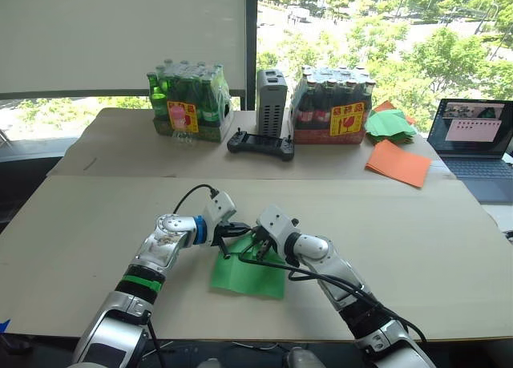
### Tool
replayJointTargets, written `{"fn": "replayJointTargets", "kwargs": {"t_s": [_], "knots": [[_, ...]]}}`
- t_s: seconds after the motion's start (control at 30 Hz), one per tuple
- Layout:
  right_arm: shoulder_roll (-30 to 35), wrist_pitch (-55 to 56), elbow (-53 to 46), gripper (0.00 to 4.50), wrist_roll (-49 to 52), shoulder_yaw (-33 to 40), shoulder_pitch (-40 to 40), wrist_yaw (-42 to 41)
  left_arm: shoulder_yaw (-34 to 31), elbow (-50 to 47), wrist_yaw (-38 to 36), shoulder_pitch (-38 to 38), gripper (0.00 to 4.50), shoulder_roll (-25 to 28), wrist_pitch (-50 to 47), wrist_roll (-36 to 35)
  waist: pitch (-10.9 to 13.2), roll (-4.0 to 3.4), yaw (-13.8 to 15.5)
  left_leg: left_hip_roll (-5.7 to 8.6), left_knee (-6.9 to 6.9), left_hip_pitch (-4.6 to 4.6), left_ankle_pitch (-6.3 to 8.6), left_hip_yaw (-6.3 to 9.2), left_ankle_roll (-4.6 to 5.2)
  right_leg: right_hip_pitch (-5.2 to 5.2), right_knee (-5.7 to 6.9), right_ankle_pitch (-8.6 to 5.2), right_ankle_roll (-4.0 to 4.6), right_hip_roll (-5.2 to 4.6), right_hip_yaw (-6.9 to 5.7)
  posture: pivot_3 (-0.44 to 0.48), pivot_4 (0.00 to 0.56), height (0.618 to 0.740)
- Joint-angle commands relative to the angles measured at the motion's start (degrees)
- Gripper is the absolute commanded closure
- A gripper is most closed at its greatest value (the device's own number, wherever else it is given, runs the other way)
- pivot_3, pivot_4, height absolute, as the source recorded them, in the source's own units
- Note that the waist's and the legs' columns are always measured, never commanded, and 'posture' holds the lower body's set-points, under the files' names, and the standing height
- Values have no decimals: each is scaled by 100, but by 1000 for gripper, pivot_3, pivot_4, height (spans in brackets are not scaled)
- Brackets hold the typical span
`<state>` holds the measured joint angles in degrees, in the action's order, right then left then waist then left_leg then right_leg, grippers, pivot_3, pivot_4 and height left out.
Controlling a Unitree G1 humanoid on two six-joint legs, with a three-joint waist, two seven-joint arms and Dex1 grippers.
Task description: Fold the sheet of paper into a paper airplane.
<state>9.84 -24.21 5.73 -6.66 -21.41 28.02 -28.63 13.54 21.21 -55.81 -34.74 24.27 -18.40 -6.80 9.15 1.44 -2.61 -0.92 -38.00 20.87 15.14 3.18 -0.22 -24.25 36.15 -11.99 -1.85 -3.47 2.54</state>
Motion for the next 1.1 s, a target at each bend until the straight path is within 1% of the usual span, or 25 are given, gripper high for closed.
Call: {"fn": "replayJointTargets", "kwargs": {"t_s": [0.03,0.2,0.4,0.8,0.93,1.1], "knots": [[-23,-83,9,4500,-42,-88,-67,-44,120,-102,-124,112,4485,-40,27,50,0,0,3,0,0,-1,0,0,0,1,-1,0,0,0,0,0,150,740],[-34,-96,-8,4500,-53,-92,-78,-47,103,-174,-110,168,4485,-9,-24,70,0,0,-1,0,0,-1,0,0,0,0,-1,0,0,0,0,0,150,740],[-52,-84,3,4500,-77,-96,-66,-57,299,-90,-121,213,4485,59,110,325,0,0,-2,0,0,-1,0,0,0,1,-1,0,0,0,0,0,150,740],[-72,-102,6,4500,-95,-85,-79,-61,280,-787,-282,649,4485,420,-66,306,-1,-1,-17,-1,0,-4,0,-1,0,1,-1,0,0,1,1,0,150,740],[-82,-89,35,4500,-91,-84,-69,-65,192,-982,-245,744,4485,481,-160,238,-1,-1,-15,-2,0,-5,0,-1,0,2,0,-1,0,1,1,0,150,740],[-110,-70,85,4500,-92,-98,-35,-79,-168,-1157,-178,531,4485,405,-449,-88,-1,-1,-21,-2,0,-4,0,-1,0,1,0,-1,0,1,1,0,150,740]]}}
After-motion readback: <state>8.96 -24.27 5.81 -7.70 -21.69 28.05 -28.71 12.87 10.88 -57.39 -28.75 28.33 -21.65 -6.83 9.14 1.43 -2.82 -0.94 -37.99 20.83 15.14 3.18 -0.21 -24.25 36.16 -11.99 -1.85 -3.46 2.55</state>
